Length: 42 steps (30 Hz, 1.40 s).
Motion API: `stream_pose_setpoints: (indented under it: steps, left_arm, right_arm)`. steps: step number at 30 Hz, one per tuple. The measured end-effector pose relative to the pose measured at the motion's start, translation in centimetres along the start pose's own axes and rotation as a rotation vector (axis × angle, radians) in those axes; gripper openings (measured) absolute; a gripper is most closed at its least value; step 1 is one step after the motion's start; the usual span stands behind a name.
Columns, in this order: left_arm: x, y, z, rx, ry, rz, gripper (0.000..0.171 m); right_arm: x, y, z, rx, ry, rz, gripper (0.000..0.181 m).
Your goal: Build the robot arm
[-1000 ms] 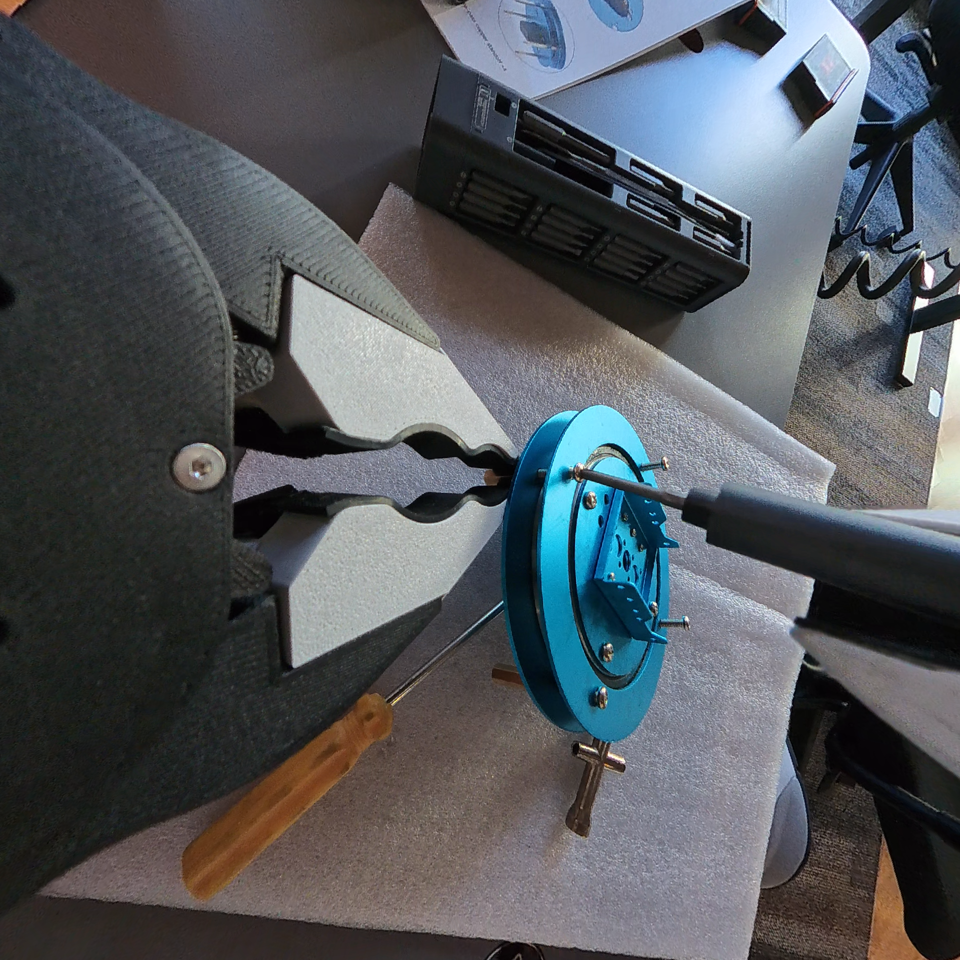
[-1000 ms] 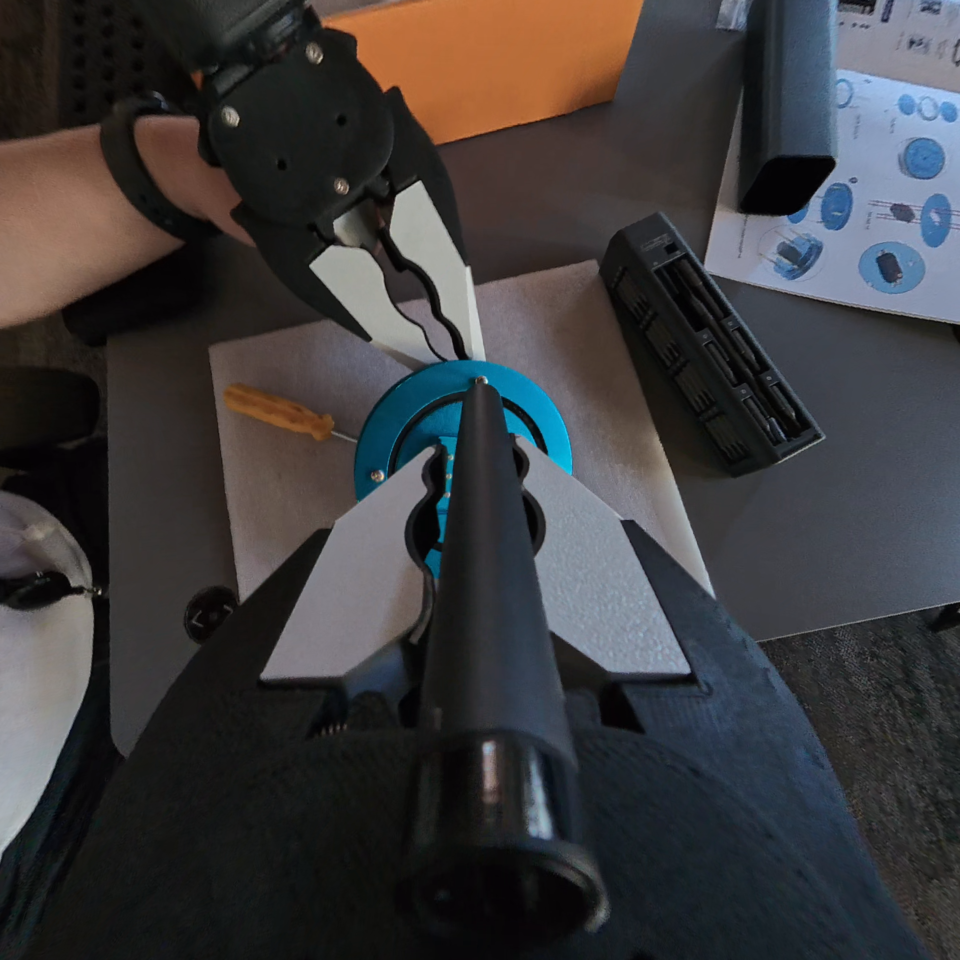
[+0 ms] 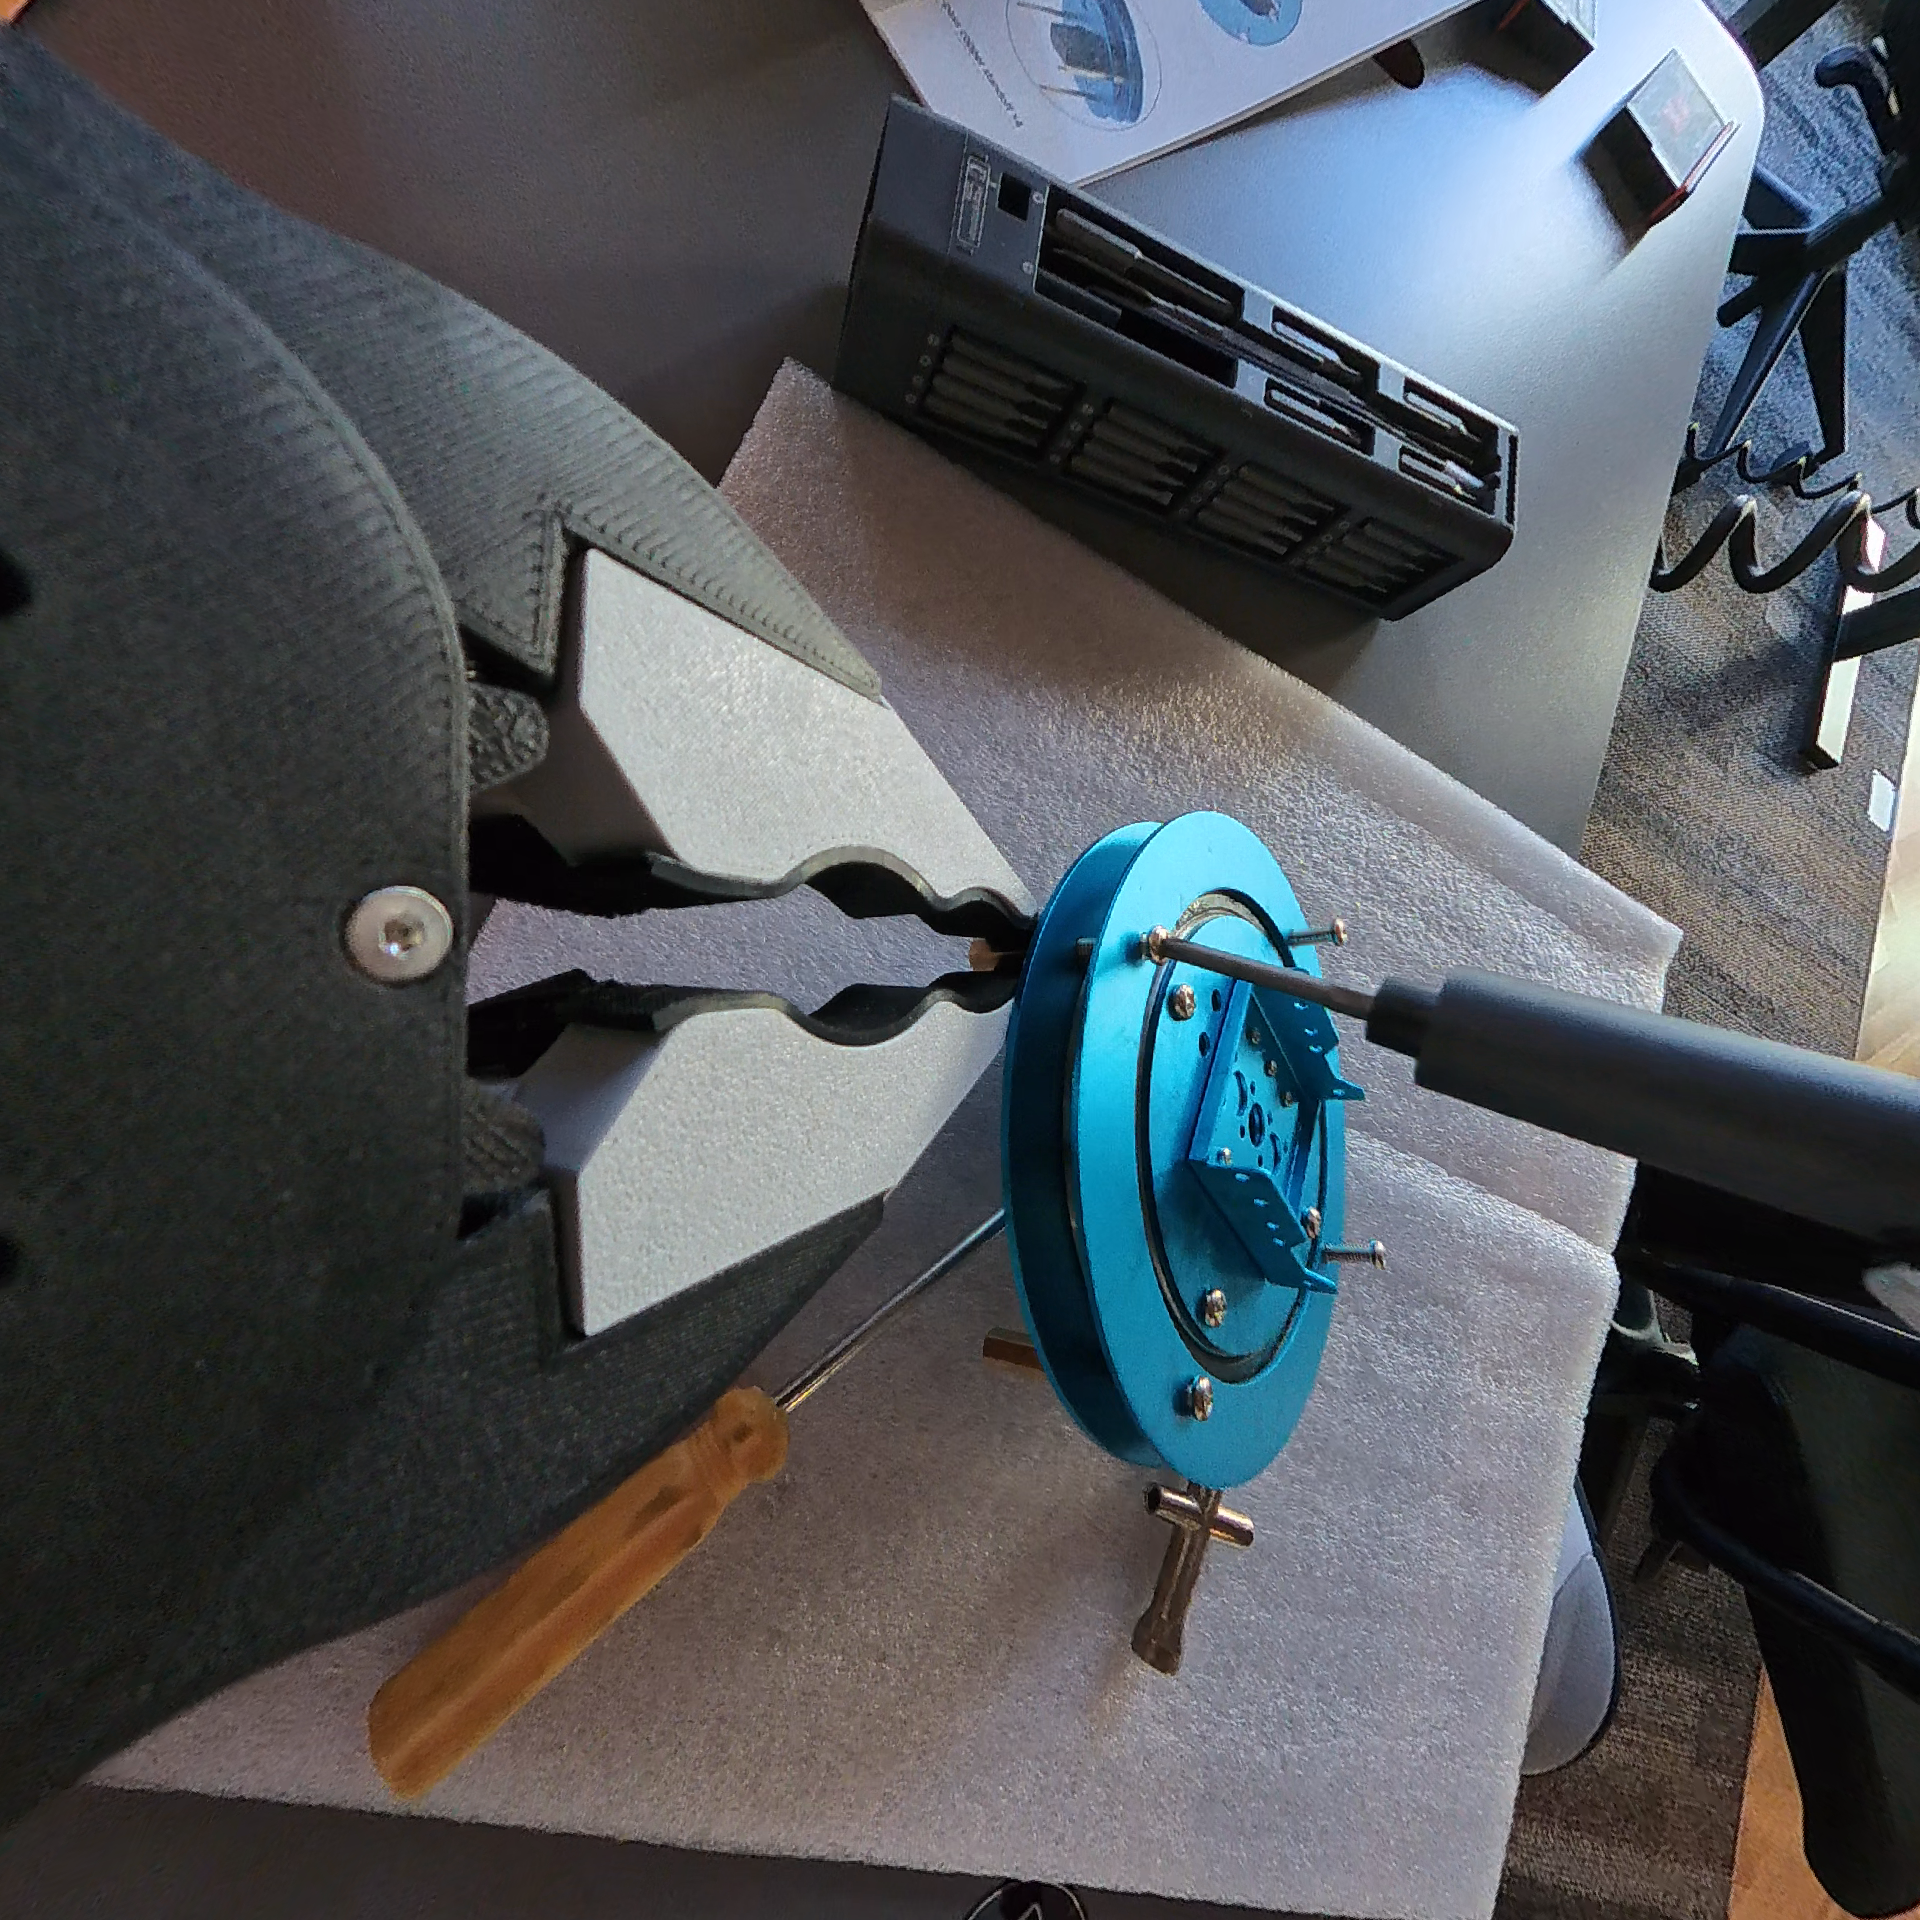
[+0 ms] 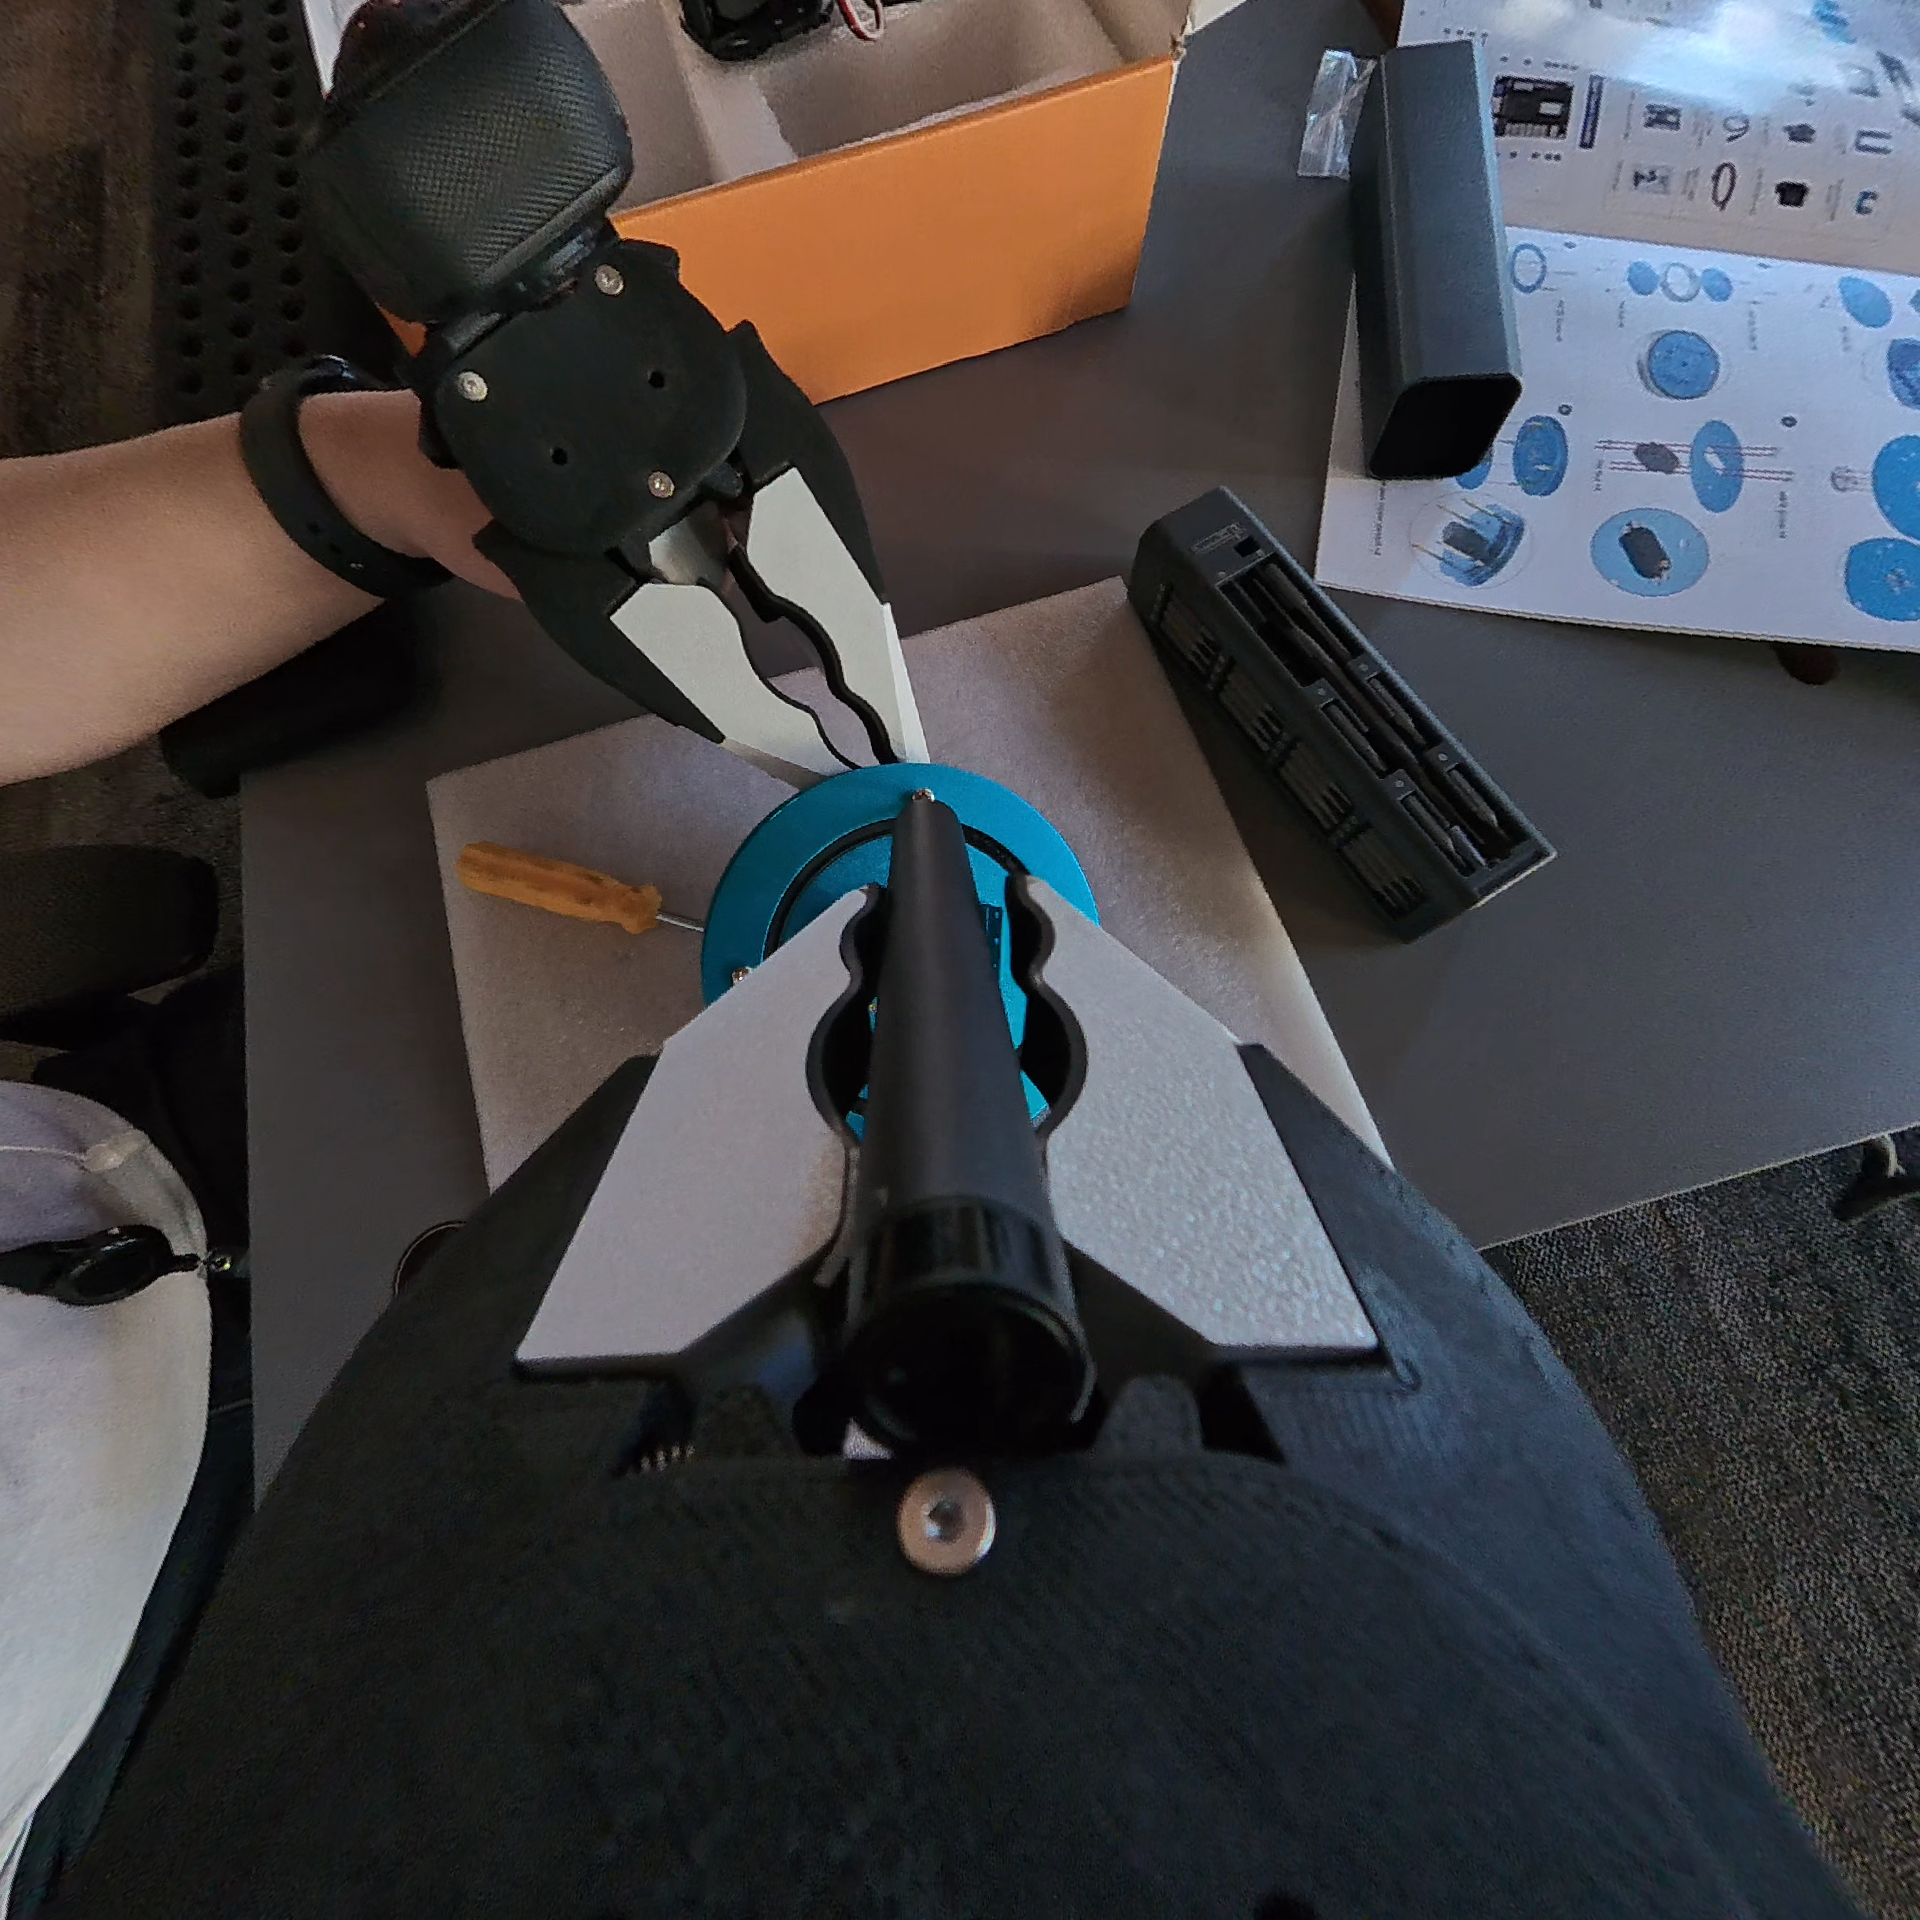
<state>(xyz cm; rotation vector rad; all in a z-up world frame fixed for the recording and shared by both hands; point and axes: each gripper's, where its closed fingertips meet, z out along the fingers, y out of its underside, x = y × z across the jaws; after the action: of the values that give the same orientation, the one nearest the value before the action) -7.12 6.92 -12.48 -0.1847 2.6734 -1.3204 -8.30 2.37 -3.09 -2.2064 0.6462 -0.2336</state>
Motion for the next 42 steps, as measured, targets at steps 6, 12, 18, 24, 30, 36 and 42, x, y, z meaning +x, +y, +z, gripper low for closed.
stream_pose_setpoints:
  steps: [6,12,18,24,30,36,42]
  left_arm:
    - [0.00,0.06,0.04,-0.005,-0.002,0.002,0.004]
    - [0.01,0.04,0.07,-0.004,-0.001,0.003,0.004]
    - [0.01,0.02,0.08,-0.003,-0.001,0.003,0.004]
    - [0.02,-0.05,0.12,0.000,-0.002,0.008,0.004]
    - [0.04,-0.21,0.22,-0.002,-0.030,0.061,0.004]
    - [0.05,-0.37,0.25,0.003,-0.042,0.081,0.004]
    - [0.02,-0.59,0.29,0.015,-0.048,0.092,0.004]
  right_arm:
    - [0.11,-0.01,0.12,0.018,-0.007,0.023,0.022]
    - [0.07,0.00,0.12,0.005,-0.022,0.021,0.021]
    - [-0.04,-0.06,0.12,-0.001,-0.027,0.013,0.020]
    - [0.00,-0.06,0.07,-0.010,-0.038,0.019,0.019]
    - [0.33,-0.10,-0.02,-0.083,-0.103,0.074,0.019]
    - [0.72,-0.56,0.07,-0.170,-0.151,0.069,0.018]
    - [0.93,-0.83,0.01,-0.218,-0.178,0.045,0.018]
